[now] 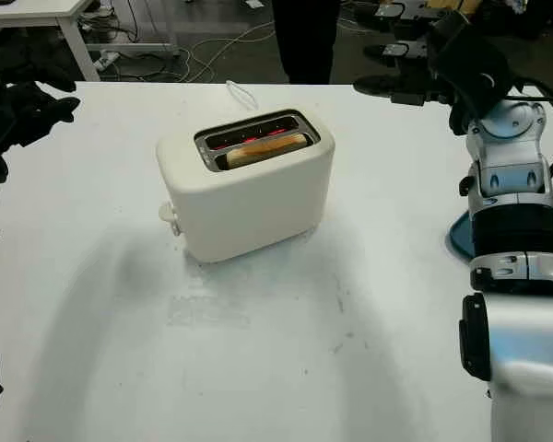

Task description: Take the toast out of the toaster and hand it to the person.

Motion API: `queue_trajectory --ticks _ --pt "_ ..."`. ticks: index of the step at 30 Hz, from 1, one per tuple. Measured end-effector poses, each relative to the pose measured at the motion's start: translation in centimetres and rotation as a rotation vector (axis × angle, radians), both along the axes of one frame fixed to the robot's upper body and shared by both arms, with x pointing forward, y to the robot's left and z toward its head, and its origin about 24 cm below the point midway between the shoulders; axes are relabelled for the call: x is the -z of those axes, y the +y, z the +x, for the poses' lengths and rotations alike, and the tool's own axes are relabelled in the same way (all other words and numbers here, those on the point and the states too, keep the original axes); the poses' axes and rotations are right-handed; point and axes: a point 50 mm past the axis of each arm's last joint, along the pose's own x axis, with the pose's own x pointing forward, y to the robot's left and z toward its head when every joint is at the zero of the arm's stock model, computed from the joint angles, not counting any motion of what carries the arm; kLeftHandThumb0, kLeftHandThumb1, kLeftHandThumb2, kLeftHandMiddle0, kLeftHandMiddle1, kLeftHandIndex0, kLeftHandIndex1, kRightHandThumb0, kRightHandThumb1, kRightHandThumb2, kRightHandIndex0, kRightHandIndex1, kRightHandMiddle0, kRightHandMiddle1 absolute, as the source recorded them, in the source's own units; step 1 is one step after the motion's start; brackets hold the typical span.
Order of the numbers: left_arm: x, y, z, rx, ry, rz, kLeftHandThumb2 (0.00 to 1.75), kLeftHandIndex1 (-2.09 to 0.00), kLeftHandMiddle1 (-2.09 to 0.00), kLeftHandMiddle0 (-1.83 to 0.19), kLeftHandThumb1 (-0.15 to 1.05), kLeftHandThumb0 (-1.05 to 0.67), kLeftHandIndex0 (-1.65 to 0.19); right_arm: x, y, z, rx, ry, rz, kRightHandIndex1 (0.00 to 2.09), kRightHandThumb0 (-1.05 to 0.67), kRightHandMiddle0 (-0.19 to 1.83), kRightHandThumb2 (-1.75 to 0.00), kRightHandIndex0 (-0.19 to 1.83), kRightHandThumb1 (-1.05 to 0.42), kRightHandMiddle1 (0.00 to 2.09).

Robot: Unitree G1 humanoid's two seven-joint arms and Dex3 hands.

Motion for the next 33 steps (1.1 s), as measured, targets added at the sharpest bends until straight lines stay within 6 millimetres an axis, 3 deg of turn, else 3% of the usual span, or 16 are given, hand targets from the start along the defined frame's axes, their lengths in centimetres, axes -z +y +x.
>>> queue_trajectory --ticks 8,33 --pt "-0.73 -0.54 -0.16 0.014 -0.003 0.015 0.11 -1.46 -1.5 -0.47 0.92 -1.05 -0.41 0.25 0.02 0.03 -0.015 0.005 -0.015 0.06 -0.25 0.63 0.0 0.65 -0.74 0.03" --pt "-0.15 -0.78 -0.6 0.024 0.037 0.019 0.09 -1.41 -1.48 -0.43 0.92 -1.05 -0.39 0.87 -0.12 0.14 -0.028 0.024 -0.026 0.05 -0.32 0.64 0.0 0.65 -0.75 0.02"
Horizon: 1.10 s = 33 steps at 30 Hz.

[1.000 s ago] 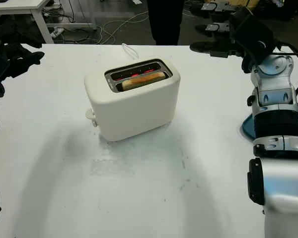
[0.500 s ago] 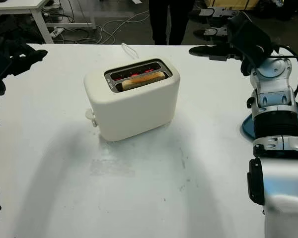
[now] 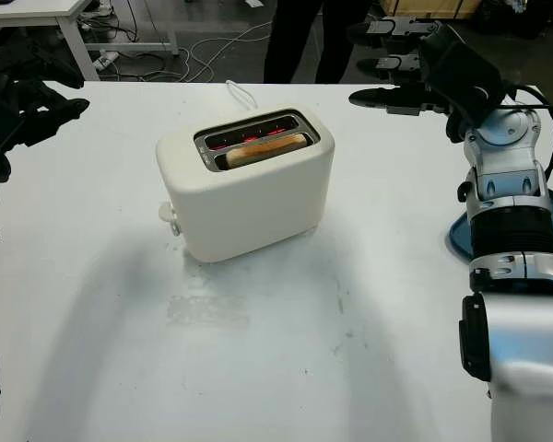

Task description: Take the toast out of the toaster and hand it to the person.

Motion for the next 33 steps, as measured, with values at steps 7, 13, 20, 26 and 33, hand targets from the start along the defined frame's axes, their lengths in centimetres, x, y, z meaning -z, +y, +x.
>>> queue_trajectory --ticks 7,13,20,26,33 --pt "0.0 0.0 0.0 0.003 0.002 0.001 0.08 -1.41 -1.47 -0.44 0.92 -1.05 -0.39 0.0 -0.1 -0.1 -0.002 -0.018 -0.032 0.05 -0.34 0.66 0.0 0.66 -0.74 0.02" --pt "-0.3 -0.2 -0.1 0.006 -0.003 0.002 0.08 -1.42 -1.48 -0.42 0.92 -1.05 -0.37 0.6 -0.3 0.1 0.001 0.007 -0.028 0.05 -0.38 0.65 0.0 0.65 -0.74 0.02" --pt "-0.3 -0.4 -0.1 0.008 0.001 -0.006 0.08 -1.41 -1.48 -0.41 0.92 -1.05 -0.36 0.6 -0.3 0.1 -0.002 0.011 -0.028 0.05 -0.4 0.65 0.0 0.65 -0.74 0.01" --pt "-0.2 -0.6 0.0 0.013 0.003 -0.008 0.08 -1.4 -1.46 -0.43 0.92 -1.05 -0.37 0.6 -0.3 0.1 -0.01 0.014 -0.026 0.04 -0.41 0.64 0.0 0.65 -0.74 0.01" --pt "0.0 -1.5 0.1 0.037 0.005 -0.002 0.09 -1.37 -1.45 -0.4 0.92 -1.05 -0.34 0.7 -0.2 0.1 -0.027 0.025 -0.031 0.04 -0.36 0.62 -0.01 0.64 -0.75 0.0"
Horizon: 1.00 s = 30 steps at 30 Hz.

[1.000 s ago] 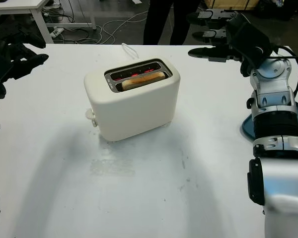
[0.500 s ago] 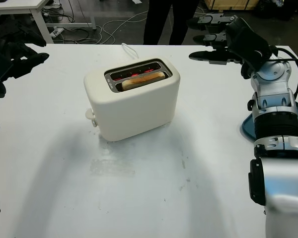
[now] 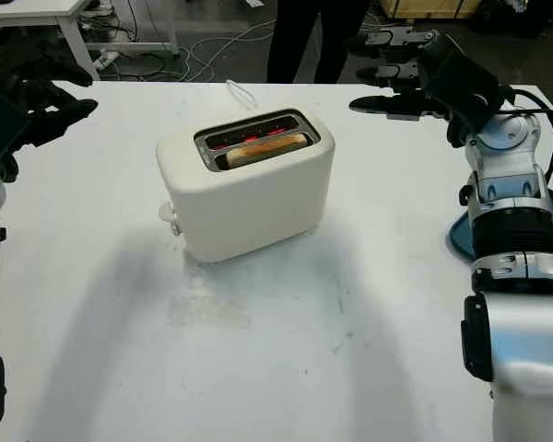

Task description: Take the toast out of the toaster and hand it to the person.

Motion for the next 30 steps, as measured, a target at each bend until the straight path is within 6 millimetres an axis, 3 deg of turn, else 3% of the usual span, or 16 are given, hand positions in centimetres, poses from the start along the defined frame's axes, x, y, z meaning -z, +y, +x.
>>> queue_trajectory --ticks 19,30 --pt "-1.6 -3.2 -0.7 0.05 0.001 -0.022 0.01 -1.14 -1.34 -0.25 0.91 -1.04 -0.25 0.0 0.9 0.4 -0.022 0.013 -0.003 0.05 -0.47 0.65 0.0 0.66 -0.74 0.01" --pt "-1.6 -3.5 -1.6 0.047 0.009 -0.02 0.0 -0.99 -1.24 -0.24 0.91 -0.91 -0.27 0.1 0.9 0.4 -0.022 0.013 -0.002 0.06 -0.47 0.67 0.0 0.68 -0.74 0.02"
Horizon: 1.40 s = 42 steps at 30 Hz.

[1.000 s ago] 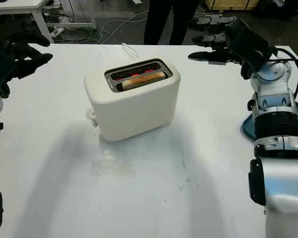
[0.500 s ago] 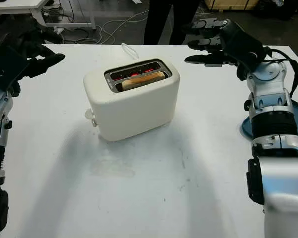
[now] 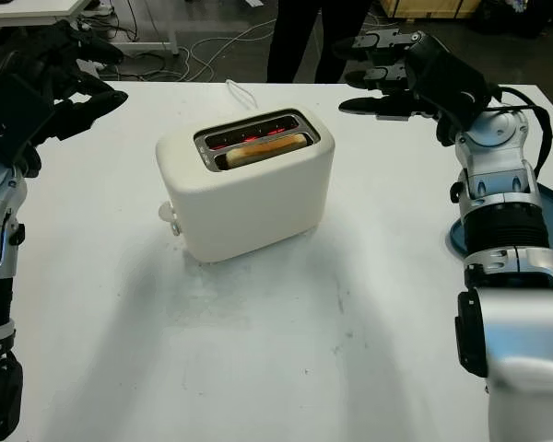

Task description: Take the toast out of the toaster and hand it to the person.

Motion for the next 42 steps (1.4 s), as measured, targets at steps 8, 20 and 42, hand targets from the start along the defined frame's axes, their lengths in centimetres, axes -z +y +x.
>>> queue_trajectory --ticks 8,20,42 --pt "-0.3 -0.2 -0.5 0.002 -0.004 -0.003 0.0 -0.92 -1.19 -0.23 0.9 -0.82 -0.27 0.0 0.0 0.0 -0.001 0.0 0.0 0.05 -0.43 0.66 0.0 0.67 -0.73 0.01" --pt "-0.7 -0.5 -1.1 0.003 -0.008 -0.001 0.0 -0.8 -1.1 -0.23 0.91 -0.74 -0.28 0.0 0.1 0.0 -0.007 0.001 0.009 0.06 -0.43 0.67 0.0 0.67 -0.73 0.01" --pt "-0.9 -0.7 -1.4 0.003 -0.003 -0.007 0.0 -0.67 -1.02 -0.24 0.91 -0.65 -0.33 0.0 0.2 -0.1 -0.018 -0.008 -0.007 0.07 -0.43 0.68 0.0 0.68 -0.73 0.01"
